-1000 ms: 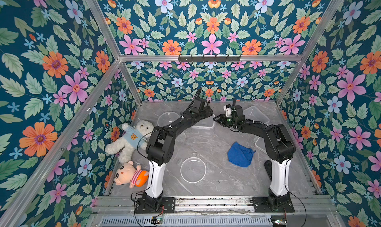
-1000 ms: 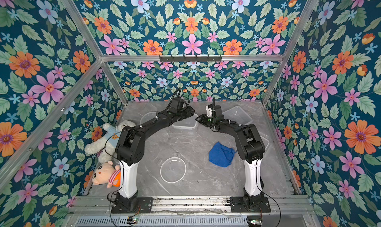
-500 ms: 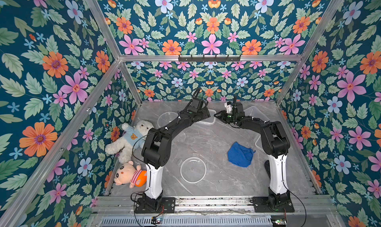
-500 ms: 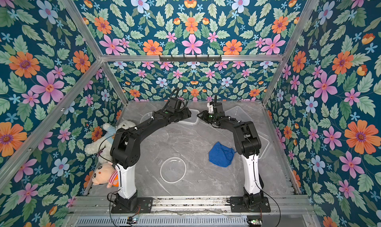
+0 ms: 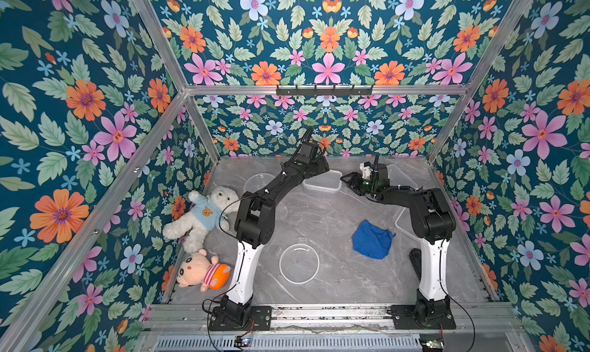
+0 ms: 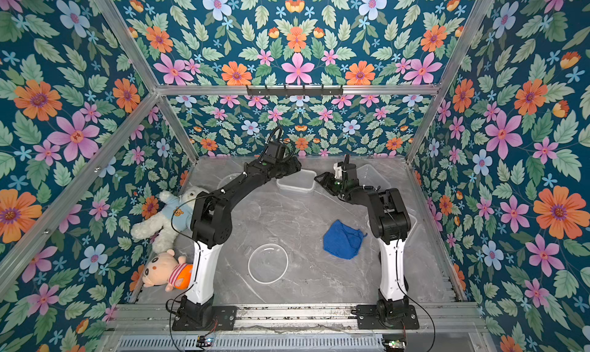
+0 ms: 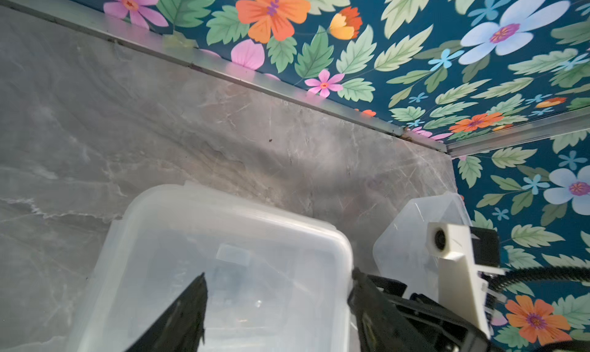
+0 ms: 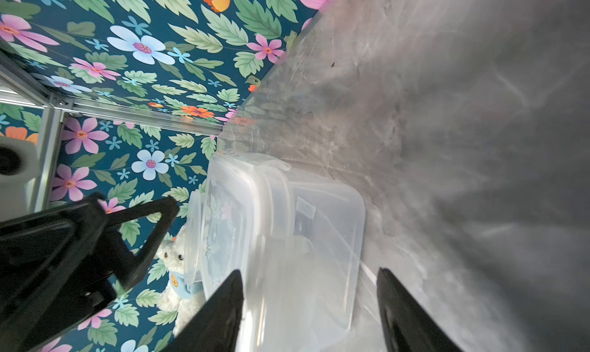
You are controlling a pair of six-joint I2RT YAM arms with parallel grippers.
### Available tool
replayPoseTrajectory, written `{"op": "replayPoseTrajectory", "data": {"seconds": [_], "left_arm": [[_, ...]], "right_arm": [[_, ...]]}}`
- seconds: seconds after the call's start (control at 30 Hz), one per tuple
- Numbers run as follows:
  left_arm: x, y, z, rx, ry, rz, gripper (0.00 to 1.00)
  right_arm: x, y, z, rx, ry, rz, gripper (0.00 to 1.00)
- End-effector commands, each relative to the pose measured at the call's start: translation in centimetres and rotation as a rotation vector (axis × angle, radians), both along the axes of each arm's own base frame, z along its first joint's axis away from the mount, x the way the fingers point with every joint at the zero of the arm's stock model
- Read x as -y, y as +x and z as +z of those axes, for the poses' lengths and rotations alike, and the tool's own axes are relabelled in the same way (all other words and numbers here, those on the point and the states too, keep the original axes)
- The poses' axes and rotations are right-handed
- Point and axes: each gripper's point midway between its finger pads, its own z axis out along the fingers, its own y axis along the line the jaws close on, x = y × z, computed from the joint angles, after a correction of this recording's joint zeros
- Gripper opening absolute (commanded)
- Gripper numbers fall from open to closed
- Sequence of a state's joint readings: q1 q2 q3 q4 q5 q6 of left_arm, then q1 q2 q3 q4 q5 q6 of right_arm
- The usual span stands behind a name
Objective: Wipe the insides of the lunch boxes
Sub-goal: Open the fastener of the lunch box.
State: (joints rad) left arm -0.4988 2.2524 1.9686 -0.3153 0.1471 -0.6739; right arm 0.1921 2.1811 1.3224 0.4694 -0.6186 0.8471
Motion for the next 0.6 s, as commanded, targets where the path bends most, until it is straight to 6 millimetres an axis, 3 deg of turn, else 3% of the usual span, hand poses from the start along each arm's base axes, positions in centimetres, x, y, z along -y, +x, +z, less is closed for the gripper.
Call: {"op": "replayPoseTrajectory", "data": {"seconds": [0.0, 0.27, 0.57], "left_arm": [[-0.6, -0.1, -1.2, -0.03, 0.01, 0.009, 0.73], [-0.8, 0.0, -3.7, -0.067, 0.015, 0.022, 0.71], [-0.7, 0.2, -6.0, -0.104, 0.006, 0.031, 0.7]], "right_arm": [[-1.0, -0.1, 3.5, 0.118, 0.132, 0.022, 0.66], [-1.6, -0.7, 4.2, 0.18, 0.304, 0.045, 0.6], [-1.9, -0.9, 2.4, 0.15, 0.371, 0.046, 0.56]]}}
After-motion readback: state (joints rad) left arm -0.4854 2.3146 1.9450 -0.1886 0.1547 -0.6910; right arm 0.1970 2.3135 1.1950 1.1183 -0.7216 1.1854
